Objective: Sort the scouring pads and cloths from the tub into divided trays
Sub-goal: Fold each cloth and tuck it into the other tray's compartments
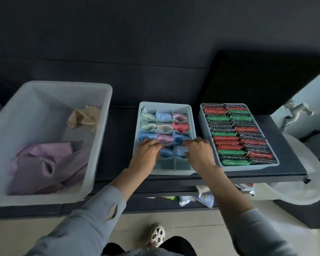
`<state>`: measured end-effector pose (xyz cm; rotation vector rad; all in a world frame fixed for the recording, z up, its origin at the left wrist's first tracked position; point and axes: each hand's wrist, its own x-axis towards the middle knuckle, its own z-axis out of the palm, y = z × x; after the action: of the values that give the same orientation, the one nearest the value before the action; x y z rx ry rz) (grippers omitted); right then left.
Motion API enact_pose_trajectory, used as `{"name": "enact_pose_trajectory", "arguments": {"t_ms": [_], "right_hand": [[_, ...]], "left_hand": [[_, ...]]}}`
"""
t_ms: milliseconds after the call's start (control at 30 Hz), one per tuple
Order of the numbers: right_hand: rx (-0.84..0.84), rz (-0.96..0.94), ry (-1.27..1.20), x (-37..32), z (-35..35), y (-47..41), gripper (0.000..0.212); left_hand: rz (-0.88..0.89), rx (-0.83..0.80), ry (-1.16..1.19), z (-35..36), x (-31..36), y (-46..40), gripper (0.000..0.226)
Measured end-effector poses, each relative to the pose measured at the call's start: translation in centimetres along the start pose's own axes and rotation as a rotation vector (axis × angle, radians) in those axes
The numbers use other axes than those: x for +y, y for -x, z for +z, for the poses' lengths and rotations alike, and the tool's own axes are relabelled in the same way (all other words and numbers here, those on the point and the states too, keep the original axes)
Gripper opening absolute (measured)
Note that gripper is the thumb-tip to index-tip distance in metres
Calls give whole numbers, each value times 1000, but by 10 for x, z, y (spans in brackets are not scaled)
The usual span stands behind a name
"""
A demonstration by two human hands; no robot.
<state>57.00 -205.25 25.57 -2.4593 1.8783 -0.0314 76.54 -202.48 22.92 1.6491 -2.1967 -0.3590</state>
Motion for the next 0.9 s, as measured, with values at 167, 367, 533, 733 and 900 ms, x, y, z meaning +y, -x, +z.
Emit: {"name": "enact_pose_trajectory", "arguments": {"t_ms": [167, 367, 533, 733, 900], "right_hand": [[-111, -34, 157, -8, 14, -8, 42], [-142, 8, 221, -12, 13, -17, 14], [-113, 40, 171, -15, 23, -14, 15], [122, 80, 89, -29, 6, -5, 26], [327, -3, -373, -94, -17, -3, 15]], "left_hand": [[-9, -27, -26, 10, 3, -15, 32], [-111, -49, -31, 17, 1, -21, 27], [-117, -51, -16, 18, 0, -20, 28], [-52, -3, 121, -27, -16, -7, 26], [-51, 285, 207, -100, -61, 36, 20]]}}
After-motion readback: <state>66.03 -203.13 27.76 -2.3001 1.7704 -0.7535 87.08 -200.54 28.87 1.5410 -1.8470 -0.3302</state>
